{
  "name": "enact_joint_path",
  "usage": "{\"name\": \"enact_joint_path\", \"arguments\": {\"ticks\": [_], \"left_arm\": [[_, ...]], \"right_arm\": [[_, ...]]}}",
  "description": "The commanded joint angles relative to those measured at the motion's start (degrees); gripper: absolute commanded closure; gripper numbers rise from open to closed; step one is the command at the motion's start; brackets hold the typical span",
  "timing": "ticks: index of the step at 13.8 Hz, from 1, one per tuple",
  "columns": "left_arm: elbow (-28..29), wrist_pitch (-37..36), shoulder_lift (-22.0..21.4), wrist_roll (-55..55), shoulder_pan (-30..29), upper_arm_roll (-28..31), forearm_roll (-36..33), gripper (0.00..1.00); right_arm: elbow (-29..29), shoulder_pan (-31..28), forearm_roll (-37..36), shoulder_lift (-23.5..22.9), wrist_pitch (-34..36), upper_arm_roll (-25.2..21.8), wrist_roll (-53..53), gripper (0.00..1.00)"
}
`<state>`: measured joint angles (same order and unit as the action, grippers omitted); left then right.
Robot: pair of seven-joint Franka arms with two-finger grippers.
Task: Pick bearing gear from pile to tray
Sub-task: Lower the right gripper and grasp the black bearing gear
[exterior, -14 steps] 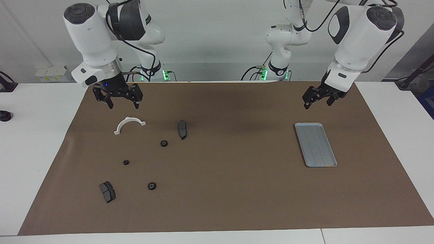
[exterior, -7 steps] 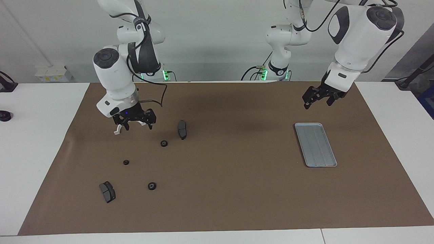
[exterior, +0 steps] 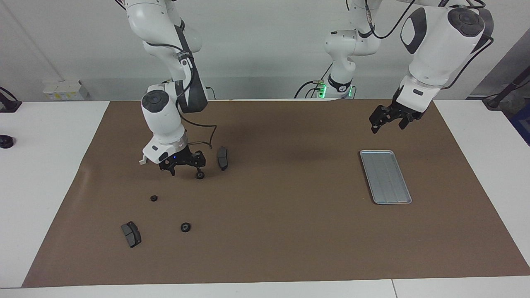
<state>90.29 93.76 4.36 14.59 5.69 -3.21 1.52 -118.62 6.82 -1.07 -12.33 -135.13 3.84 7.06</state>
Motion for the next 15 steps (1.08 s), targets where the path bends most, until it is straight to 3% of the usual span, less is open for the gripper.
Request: {"name": "enact_joint_path", "arguments": {"ticks": [1, 6, 12, 15], "left_arm": [[2.26, 1.08, -1.90, -0.27, -0.51, -0.22, -0.02, 0.00], [2.26, 1.08, -1.90, -0.27, -0.59, -0.22, -0.02, 0.00], [2.26, 1.08, -1.90, -0.27, -0.51, -0.22, -0.02, 0.00], [2.26, 1.08, -1.90, -0.27, -0.51, -0.22, -0.02, 0.00]], "right_arm": [[-2.05, 0.74, 1.60, -1.12, -4.34, 0.20, 1.20, 0.09], [-3.38, 1.96, 1.60, -2.17, -6.29, 0.20, 1.99, 0.26], [-5.22, 2.41, 1.60, -1.73, -6.55, 0.12, 2.87, 0.37], [-5.31, 2.41, 1.60, -1.65, -6.38, 0.12, 2.87, 0.61]]}}
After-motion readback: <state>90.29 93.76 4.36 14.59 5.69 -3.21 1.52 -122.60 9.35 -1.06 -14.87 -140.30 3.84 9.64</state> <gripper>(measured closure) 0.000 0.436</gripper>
